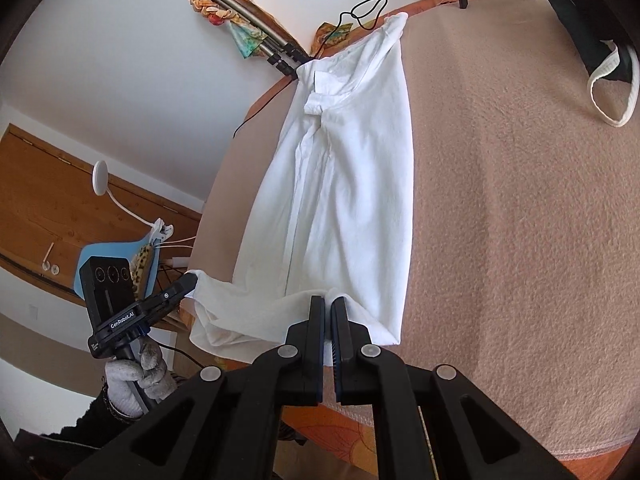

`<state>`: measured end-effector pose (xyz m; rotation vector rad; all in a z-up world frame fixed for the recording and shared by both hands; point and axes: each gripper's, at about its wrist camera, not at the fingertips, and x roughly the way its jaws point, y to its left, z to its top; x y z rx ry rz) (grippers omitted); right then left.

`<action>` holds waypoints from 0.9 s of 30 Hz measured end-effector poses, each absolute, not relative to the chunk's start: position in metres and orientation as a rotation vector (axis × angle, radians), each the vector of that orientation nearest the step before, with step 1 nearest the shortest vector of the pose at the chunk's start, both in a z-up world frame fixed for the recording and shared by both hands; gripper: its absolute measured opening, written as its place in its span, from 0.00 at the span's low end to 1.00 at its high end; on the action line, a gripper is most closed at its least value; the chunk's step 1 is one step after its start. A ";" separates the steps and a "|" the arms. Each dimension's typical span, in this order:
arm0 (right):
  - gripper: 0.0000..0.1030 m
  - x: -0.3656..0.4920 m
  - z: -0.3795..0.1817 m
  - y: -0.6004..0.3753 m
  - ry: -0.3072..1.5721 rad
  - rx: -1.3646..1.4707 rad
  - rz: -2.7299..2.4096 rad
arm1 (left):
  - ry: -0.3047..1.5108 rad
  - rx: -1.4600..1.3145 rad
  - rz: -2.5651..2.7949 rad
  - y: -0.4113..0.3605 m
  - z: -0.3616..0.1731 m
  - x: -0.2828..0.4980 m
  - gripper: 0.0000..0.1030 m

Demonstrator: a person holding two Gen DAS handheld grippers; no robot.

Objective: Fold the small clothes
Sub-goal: 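Lift the hem and fold it toward the collar with both tools, then release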

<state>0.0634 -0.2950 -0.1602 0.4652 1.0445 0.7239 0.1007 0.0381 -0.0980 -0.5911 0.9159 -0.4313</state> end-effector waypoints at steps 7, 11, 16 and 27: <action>0.01 0.105 -0.166 -0.293 1.043 0.510 0.657 | 0.914 -0.595 -0.382 0.042 -0.109 0.140 0.03; 0.01 0.123 -0.176 -0.292 1.066 0.518 0.625 | 0.926 -0.584 -0.358 0.042 -0.119 0.155 0.03; 0.03 0.132 -0.185 -0.292 1.085 0.541 0.608 | 0.929 -0.566 -0.338 0.041 -0.125 0.163 0.03; 0.40 0.095 -0.151 -0.286 0.933 0.224 0.642 | 0.878 -0.401 -0.335 0.043 -0.105 0.138 0.15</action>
